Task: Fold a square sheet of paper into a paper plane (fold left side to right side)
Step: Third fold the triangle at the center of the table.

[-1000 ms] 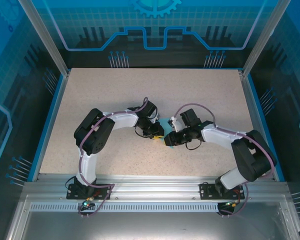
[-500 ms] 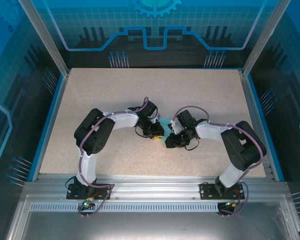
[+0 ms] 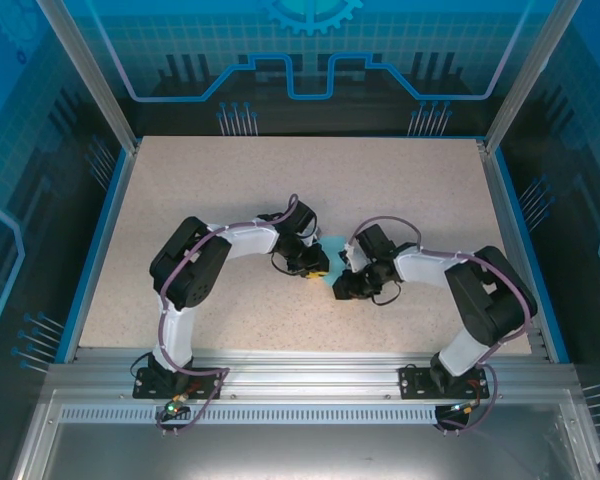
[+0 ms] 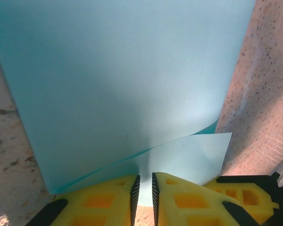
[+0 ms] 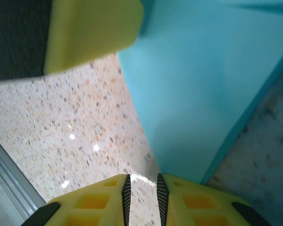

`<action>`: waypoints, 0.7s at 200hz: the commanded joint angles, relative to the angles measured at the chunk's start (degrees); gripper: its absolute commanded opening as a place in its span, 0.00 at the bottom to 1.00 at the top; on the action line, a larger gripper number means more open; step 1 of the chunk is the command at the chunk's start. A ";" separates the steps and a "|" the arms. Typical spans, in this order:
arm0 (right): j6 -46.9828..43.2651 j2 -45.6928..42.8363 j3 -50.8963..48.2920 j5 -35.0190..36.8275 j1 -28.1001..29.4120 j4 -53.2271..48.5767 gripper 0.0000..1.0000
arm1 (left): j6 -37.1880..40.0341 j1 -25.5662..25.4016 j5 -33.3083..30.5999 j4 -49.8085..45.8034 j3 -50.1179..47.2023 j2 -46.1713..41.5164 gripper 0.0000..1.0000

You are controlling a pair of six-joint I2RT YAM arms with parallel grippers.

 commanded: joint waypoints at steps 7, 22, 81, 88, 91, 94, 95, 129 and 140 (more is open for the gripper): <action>1.31 -2.71 -4.44 0.11 0.56 -8.58 0.24 | 0.57 -0.43 -6.77 -3.56 -0.80 4.34 0.20; 1.33 -4.19 -5.29 0.45 0.36 -9.88 0.24 | 0.55 -0.33 -6.72 -3.48 -0.76 4.39 0.20; -0.24 -14.85 -0.14 -2.08 -3.15 -11.30 0.23 | 0.42 -0.46 -6.18 -3.08 -0.67 3.70 0.20; 0.60 -14.32 0.53 -2.25 -3.21 -10.03 0.22 | 0.41 -0.54 -6.22 -3.00 -0.55 3.72 0.20; 1.04 -13.85 0.84 -2.33 -3.18 -9.39 0.22 | 0.41 -0.57 -6.18 -3.02 -0.56 3.58 0.20; 1.49 -13.32 1.10 -2.47 -3.15 -8.80 0.21 | 0.36 -0.52 -6.12 -2.95 -0.53 3.60 0.20; 1.70 -13.12 1.19 -2.54 -3.16 -8.51 0.21 | 0.38 -0.56 -6.10 -2.99 -0.56 3.62 0.20; 5.72 -4.33 4.57 -0.15 -0.93 -4.05 0.09 | 0.32 -0.50 -6.14 -3.03 -0.58 3.14 0.20; 6.56 -2.30 4.88 1.51 -0.63 -3.62 0.07 | 0.32 -0.50 -6.09 -3.07 -0.50 3.03 0.20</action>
